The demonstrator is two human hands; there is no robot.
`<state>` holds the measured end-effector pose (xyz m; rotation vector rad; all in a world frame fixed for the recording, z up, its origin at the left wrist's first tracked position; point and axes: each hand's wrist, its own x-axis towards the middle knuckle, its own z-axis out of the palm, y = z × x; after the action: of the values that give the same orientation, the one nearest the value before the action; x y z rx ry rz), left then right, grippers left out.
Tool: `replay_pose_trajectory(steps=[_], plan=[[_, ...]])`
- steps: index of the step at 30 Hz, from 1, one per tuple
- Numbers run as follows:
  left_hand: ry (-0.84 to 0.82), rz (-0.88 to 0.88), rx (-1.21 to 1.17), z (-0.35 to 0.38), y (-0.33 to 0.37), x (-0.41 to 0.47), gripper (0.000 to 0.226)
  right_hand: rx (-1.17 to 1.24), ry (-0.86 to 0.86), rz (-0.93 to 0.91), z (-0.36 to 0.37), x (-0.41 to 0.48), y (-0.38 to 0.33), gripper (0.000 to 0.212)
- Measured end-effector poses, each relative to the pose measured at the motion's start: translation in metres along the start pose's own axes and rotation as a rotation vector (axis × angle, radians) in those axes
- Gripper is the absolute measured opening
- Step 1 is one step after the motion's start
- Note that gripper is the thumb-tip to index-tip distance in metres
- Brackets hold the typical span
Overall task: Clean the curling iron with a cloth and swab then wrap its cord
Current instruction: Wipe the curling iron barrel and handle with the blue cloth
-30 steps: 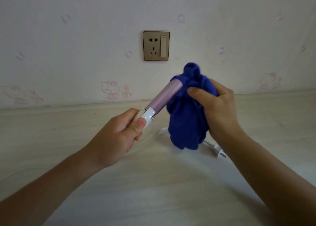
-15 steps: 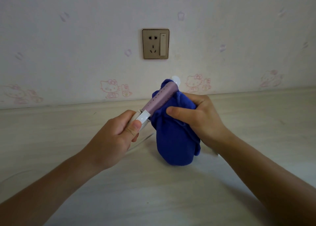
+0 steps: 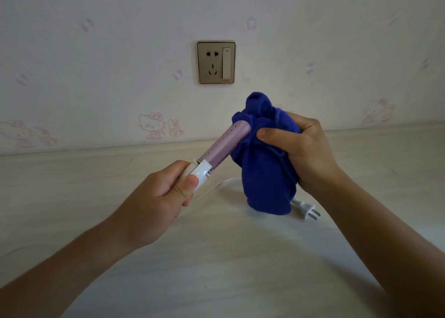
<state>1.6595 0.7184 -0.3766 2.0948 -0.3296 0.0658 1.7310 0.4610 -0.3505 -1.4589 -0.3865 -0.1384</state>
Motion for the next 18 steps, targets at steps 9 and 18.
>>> replay_pose_trajectory(steps=[9, 18], plan=[[0.059, -0.010, 0.015, -0.002, 0.017, 0.000, 0.038, 0.082, -0.203, 0.151, 0.025, -0.012, 0.009, 0.012], [0.027, -0.003, -0.003, -0.002, 0.013, 0.003, 0.041, -0.006, -0.110, 0.049, 0.019, -0.010, 0.006, 0.016]])
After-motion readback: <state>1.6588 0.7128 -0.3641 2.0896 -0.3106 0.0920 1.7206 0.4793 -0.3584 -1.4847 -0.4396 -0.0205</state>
